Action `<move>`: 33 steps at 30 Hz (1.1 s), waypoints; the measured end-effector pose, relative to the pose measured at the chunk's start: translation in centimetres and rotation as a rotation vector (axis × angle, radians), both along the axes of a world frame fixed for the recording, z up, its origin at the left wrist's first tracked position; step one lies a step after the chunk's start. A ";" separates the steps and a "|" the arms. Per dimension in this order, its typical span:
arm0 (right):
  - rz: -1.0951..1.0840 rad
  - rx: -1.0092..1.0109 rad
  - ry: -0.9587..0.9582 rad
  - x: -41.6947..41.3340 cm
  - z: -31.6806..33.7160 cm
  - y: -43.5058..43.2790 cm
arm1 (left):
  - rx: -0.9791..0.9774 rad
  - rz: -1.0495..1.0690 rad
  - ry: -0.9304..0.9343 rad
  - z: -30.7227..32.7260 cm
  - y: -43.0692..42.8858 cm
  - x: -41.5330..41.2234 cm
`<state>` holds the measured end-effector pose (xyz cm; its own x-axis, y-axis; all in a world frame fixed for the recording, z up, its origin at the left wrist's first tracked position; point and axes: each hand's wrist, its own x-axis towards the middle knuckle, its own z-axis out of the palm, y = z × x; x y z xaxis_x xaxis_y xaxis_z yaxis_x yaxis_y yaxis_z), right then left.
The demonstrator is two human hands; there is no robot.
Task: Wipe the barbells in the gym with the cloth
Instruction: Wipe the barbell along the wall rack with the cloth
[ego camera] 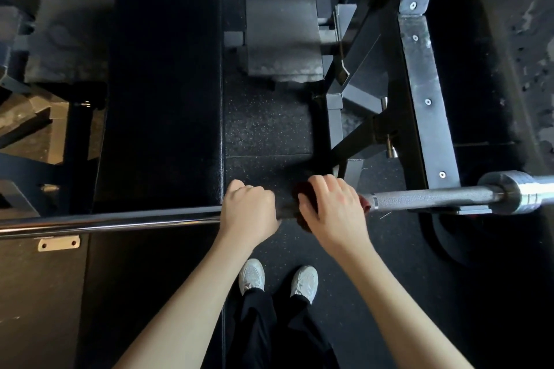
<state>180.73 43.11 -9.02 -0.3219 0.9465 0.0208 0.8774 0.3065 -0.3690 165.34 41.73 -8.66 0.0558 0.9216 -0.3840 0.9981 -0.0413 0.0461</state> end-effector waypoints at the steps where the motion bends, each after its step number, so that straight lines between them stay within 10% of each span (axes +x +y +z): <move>1: -0.005 0.017 -0.007 1.5 -0.2 0.4 | 0.063 -0.003 -0.017 -0.4 -0.3 -0.1; 7: -0.420 0.096 -0.016 2.9 -0.7 0.3 | 0.302 0.039 -0.047 -1.7 -1.4 0.0; 10: -0.256 0.051 0.051 -1.4 -0.5 -0.9 | 0.324 0.044 -0.014 -1.9 -1.4 0.3; 14: 0.013 0.039 0.082 2.1 0.0 -0.4 | 0.018 0.012 -0.028 -0.2 -0.2 0.2; 20: -0.432 0.093 0.013 5.9 -0.6 0.8 | -0.581 0.149 -0.223 1.1 3.1 -1.1; 29: 0.072 0.014 0.051 2.2 0.4 -0.4 | 0.077 -0.006 0.029 -0.7 -0.2 0.2; 33: -0.270 -0.037 -0.038 6.2 0.4 1.9 | 0.267 0.024 -0.020 -1.9 -1.1 0.1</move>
<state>186.92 45.03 -8.67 -0.0579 0.9981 -0.0227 0.9388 0.0467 -0.3412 165.48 40.68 -10.58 0.0380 0.9912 -0.1265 0.9979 -0.0310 0.0566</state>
